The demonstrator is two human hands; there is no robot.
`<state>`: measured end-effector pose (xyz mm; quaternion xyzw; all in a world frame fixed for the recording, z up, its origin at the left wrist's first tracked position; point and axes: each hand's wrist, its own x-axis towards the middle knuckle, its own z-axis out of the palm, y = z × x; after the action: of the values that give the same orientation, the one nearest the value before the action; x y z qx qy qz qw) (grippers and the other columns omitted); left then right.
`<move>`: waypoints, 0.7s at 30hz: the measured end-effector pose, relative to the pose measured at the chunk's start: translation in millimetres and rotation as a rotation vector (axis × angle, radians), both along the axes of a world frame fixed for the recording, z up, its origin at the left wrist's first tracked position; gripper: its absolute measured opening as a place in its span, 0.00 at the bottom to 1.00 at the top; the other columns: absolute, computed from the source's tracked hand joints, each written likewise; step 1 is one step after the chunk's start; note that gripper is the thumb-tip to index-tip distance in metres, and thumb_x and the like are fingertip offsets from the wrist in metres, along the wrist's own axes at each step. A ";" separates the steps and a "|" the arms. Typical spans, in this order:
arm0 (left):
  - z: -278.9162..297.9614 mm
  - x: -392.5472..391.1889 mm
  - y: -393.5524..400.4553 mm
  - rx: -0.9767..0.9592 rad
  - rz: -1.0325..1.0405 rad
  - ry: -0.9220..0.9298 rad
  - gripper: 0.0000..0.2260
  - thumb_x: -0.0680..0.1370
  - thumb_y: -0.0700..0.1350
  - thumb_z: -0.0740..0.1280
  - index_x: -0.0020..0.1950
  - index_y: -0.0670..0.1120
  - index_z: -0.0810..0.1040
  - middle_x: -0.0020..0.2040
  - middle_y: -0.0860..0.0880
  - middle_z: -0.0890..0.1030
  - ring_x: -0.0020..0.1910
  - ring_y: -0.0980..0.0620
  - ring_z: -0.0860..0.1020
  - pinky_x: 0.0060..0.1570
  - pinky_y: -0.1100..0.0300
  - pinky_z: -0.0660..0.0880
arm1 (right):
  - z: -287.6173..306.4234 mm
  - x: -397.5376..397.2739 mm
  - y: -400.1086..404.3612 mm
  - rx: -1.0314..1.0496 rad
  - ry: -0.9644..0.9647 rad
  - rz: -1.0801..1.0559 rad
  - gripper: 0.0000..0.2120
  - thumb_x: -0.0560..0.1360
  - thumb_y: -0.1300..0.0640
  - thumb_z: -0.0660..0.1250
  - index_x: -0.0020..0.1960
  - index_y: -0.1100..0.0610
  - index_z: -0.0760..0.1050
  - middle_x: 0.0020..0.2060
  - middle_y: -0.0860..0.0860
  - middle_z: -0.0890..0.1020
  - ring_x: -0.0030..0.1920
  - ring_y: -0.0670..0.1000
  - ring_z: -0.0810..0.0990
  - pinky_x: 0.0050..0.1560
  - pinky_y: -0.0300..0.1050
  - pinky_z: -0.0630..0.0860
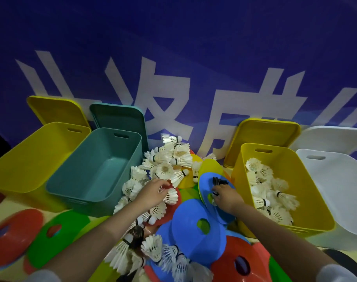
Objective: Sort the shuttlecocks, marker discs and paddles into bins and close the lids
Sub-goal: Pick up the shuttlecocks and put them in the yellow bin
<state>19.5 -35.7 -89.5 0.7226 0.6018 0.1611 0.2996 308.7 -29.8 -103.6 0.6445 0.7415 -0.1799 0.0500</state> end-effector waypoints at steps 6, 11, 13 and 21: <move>-12.7 2.9 15.2 0.011 -0.143 0.166 0.17 0.78 0.48 0.64 0.67 0.51 0.72 0.63 0.50 0.72 0.64 0.52 0.70 0.60 0.60 0.67 | -16.3 -5.0 -1.6 0.046 -0.388 0.126 0.22 0.80 0.56 0.58 0.73 0.54 0.62 0.70 0.55 0.66 0.68 0.58 0.64 0.64 0.53 0.67; -26.6 8.4 20.3 0.045 -0.407 0.466 0.26 0.76 0.48 0.66 0.73 0.52 0.63 0.67 0.48 0.68 0.68 0.48 0.64 0.63 0.52 0.69 | -19.1 -8.9 7.6 0.057 -0.691 0.240 0.25 0.80 0.58 0.60 0.75 0.56 0.58 0.73 0.57 0.60 0.73 0.59 0.58 0.69 0.55 0.62; -33.3 6.9 22.6 0.064 -0.458 0.550 0.29 0.75 0.44 0.66 0.74 0.52 0.61 0.67 0.47 0.67 0.68 0.47 0.64 0.60 0.51 0.70 | -21.3 -6.4 11.6 0.061 -0.738 0.279 0.26 0.80 0.58 0.60 0.75 0.57 0.57 0.73 0.57 0.60 0.73 0.59 0.58 0.70 0.55 0.62; -26.4 0.6 26.2 0.060 -0.326 0.288 0.24 0.78 0.54 0.63 0.74 0.55 0.63 0.70 0.50 0.70 0.70 0.50 0.67 0.67 0.50 0.65 | -25.7 -8.9 11.8 -0.039 -0.797 0.383 0.24 0.79 0.61 0.60 0.73 0.59 0.58 0.69 0.61 0.64 0.67 0.64 0.65 0.69 0.56 0.61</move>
<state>20.0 -9.5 -115.9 0.8346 0.5083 0.0236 0.2112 299.8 -18.1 -129.3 0.5132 0.7668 0.0814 0.3768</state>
